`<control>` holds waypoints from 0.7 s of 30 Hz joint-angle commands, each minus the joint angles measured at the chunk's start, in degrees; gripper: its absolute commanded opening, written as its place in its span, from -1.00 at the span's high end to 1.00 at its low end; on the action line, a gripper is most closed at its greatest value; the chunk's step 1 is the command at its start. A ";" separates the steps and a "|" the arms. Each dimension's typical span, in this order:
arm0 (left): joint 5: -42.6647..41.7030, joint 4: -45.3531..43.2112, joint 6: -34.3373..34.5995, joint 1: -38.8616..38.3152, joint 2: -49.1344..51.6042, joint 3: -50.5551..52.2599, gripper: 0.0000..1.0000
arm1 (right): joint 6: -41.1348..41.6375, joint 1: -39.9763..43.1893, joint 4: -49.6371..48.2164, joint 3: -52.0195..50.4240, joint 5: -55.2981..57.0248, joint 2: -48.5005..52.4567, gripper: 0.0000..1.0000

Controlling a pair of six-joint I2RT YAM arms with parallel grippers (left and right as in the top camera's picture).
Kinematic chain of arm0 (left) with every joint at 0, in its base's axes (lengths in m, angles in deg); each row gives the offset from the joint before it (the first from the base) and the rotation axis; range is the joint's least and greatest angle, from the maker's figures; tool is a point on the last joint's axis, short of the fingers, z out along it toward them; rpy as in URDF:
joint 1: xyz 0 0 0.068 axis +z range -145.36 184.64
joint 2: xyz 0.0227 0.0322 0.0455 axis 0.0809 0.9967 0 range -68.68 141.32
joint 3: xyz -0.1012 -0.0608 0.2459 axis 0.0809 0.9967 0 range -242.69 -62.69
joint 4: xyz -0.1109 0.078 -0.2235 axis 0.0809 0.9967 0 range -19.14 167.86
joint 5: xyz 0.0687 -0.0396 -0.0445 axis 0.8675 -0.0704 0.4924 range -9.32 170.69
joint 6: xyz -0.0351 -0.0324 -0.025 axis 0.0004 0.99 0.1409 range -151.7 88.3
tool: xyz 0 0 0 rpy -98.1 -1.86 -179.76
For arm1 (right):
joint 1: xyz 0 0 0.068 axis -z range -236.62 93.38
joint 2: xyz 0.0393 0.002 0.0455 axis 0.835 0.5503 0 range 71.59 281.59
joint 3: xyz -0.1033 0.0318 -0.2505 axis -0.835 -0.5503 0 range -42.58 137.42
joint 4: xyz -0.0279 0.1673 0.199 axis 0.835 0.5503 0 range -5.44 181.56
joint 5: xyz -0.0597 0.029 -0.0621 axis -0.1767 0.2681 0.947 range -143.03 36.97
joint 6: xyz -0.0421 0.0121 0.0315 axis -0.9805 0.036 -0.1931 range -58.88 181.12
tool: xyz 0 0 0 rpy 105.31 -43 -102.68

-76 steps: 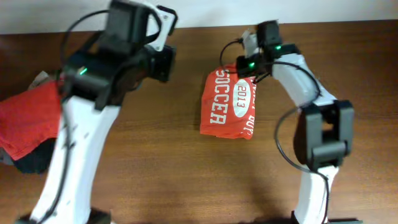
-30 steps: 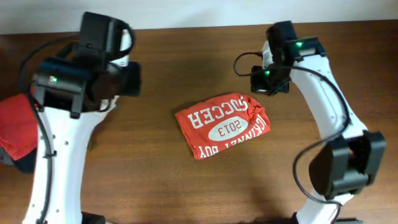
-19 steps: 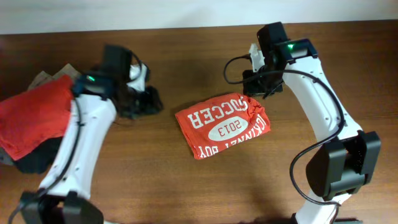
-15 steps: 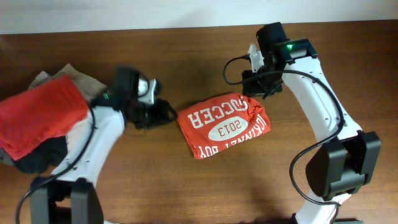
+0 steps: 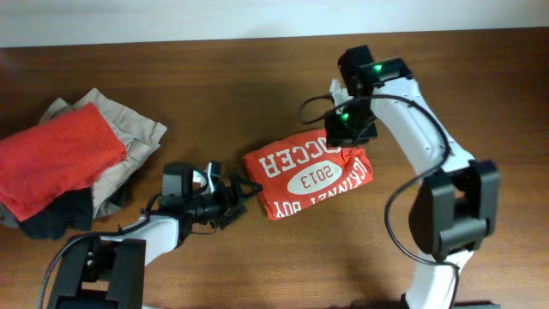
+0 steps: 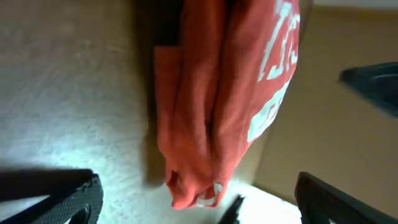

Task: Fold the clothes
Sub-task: 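Move the left gripper to the bundle's left edge and grasp it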

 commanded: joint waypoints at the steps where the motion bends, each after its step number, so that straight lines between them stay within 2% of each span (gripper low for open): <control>1: 3.32 0.94 6.91 0.15 0.50 2.73 -0.99 | 1.18 -0.42 -0.39 -1.64 -0.15 2.62 0.32; 4: 5.49 0.92 9.70 -0.02 0.50 2.73 -0.98 | 1.77 -0.44 -2.14 -3.58 -0.15 3.32 0.41; 9: 9.70 0.35 12.68 -2.25 0.50 2.73 -0.97 | 2.14 -0.63 -3.39 -5.64 -1.25 3.32 0.42; 13: 12.50 -1.03 12.59 -5.14 0.50 2.71 -0.78 | 2.16 -0.79 -3.50 -6.29 -1.86 3.32 0.42; 18: 15.34 -1.22 9.25 -6.75 0.50 2.56 -0.78 | 2.14 -0.79 -3.50 -6.58 -1.86 3.32 0.42; 19: 15.54 -1.44 7.98 -6.75 0.52 2.38 -0.67 | 2.14 -0.79 -3.50 -6.60 -1.84 3.32 0.42; 21: 15.67 -1.36 4.90 -6.78 0.70 1.38 -0.61 | 2.16 -0.79 -3.52 -6.60 -1.86 3.32 0.42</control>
